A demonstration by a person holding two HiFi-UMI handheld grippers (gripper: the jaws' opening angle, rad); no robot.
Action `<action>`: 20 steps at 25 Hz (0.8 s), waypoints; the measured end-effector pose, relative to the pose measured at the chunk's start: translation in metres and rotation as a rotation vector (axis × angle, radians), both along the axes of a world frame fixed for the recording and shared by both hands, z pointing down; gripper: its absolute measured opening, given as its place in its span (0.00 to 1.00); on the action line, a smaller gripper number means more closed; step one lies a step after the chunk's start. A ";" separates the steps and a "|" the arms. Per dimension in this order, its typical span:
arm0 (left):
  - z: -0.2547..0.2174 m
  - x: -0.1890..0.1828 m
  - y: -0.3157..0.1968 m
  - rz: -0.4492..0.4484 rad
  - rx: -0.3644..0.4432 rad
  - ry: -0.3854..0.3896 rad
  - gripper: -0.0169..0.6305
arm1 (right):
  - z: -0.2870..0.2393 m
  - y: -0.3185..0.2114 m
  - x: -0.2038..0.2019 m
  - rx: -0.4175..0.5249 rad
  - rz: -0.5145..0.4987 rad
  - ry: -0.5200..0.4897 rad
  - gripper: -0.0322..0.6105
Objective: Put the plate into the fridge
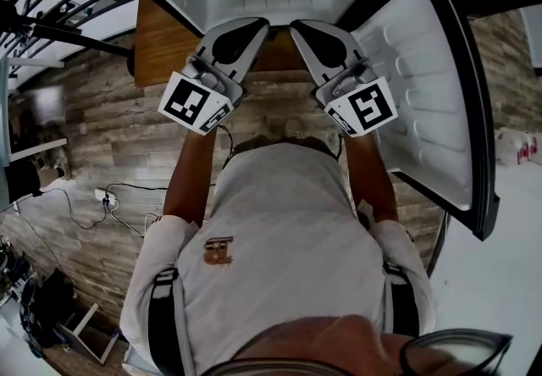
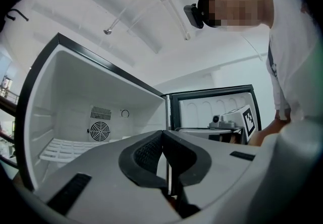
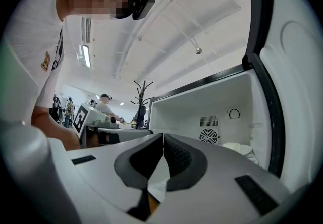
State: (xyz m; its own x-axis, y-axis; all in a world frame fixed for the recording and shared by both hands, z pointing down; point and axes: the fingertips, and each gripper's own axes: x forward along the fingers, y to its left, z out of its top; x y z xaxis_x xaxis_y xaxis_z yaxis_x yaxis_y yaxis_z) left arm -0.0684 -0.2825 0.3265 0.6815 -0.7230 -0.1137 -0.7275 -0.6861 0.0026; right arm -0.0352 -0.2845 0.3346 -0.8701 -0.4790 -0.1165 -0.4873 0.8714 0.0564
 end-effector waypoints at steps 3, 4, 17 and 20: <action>-0.003 -0.004 0.003 -0.005 0.007 0.001 0.05 | 0.001 0.000 -0.004 -0.009 -0.006 -0.010 0.10; -0.004 -0.006 0.004 -0.006 0.010 0.003 0.05 | 0.002 0.001 -0.005 -0.010 -0.008 -0.011 0.10; -0.008 -0.011 0.011 0.013 0.018 0.025 0.05 | -0.001 0.011 -0.016 -0.002 -0.039 -0.023 0.10; -0.009 -0.009 0.012 0.015 0.024 0.024 0.05 | -0.002 0.011 -0.014 0.003 -0.033 -0.026 0.10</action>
